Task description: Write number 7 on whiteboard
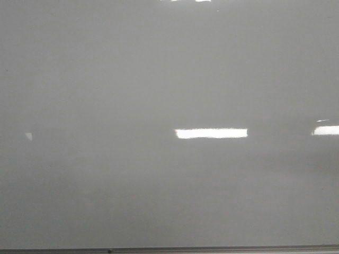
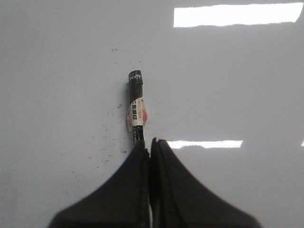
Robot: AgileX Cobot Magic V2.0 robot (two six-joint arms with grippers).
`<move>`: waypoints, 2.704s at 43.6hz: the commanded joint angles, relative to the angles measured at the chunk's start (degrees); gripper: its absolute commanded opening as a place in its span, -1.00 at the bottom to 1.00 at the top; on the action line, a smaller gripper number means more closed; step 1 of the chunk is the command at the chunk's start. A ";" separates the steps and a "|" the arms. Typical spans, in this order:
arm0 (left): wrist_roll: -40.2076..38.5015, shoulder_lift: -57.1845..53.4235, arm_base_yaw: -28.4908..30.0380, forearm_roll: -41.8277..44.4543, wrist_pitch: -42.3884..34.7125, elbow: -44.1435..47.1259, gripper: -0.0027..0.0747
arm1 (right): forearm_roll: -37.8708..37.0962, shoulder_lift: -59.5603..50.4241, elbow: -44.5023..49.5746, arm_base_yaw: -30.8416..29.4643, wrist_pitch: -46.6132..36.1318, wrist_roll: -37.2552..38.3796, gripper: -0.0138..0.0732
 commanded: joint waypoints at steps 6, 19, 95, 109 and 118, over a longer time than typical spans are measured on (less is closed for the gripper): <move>-0.64 -0.69 -0.05 -0.09 -4.79 0.76 -0.98 | -0.57 -1.09 -0.16 -0.41 -5.39 -0.52 -0.84; -0.64 -0.69 -0.05 -0.36 -8.44 -0.50 -0.98 | -0.57 -1.09 -2.64 -0.22 -5.24 -0.47 -0.84; -0.64 31.65 -0.05 -0.08 27.87 -38.05 -0.95 | -0.57 35.41 -40.67 4.91 35.83 -3.61 -0.56; -0.64 40.16 -0.05 0.94 28.73 -38.05 0.26 | -0.57 35.41 -40.67 5.51 35.83 -3.71 0.76; -0.64 48.07 -0.05 2.40 28.46 -38.50 0.44 | -0.57 35.41 -40.67 5.51 35.83 -3.71 0.78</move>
